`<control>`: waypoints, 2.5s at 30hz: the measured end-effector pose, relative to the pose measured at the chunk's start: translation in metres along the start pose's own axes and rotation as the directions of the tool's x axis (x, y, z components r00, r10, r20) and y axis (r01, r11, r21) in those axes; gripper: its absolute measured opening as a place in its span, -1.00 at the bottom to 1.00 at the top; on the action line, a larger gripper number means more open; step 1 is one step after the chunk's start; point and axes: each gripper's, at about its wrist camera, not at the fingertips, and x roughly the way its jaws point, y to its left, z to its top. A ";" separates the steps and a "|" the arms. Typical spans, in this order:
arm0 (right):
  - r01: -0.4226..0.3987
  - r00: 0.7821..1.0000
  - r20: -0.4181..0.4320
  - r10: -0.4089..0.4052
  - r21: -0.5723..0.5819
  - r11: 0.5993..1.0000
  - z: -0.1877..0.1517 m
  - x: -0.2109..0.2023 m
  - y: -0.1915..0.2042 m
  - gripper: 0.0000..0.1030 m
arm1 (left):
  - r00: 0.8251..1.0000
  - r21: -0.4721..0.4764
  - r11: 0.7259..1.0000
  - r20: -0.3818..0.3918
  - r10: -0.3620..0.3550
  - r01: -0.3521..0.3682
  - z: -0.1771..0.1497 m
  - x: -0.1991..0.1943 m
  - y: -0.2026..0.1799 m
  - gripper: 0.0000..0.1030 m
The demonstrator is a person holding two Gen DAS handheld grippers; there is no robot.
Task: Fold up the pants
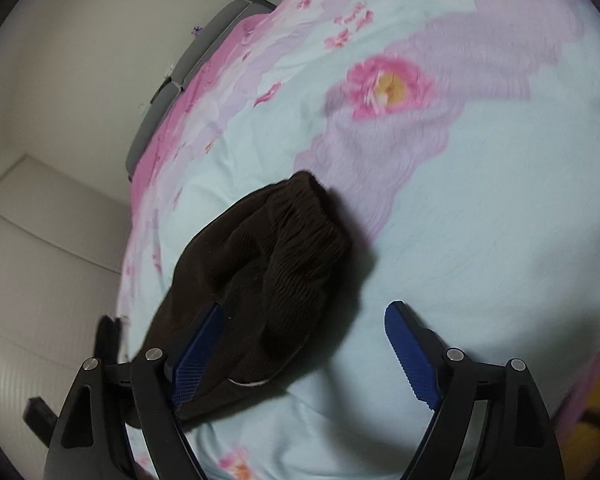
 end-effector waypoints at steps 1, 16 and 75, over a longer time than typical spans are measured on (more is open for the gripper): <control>-0.009 1.000 -0.001 0.009 0.015 1.000 0.000 0.005 0.001 0.63 | 1.000 0.006 1.000 -0.003 0.002 -0.002 0.001 0.001 -0.001 0.31; -0.089 0.996 0.019 0.088 0.046 0.995 0.004 0.080 0.019 0.59 | 0.999 -0.016 1.000 -0.027 0.022 -0.022 -0.008 -0.001 0.007 0.31; 0.487 0.833 0.554 0.010 -0.724 -0.490 -0.420 0.176 0.380 0.54 | 0.850 -0.470 0.752 0.005 0.526 -0.463 -0.102 -0.200 0.330 0.57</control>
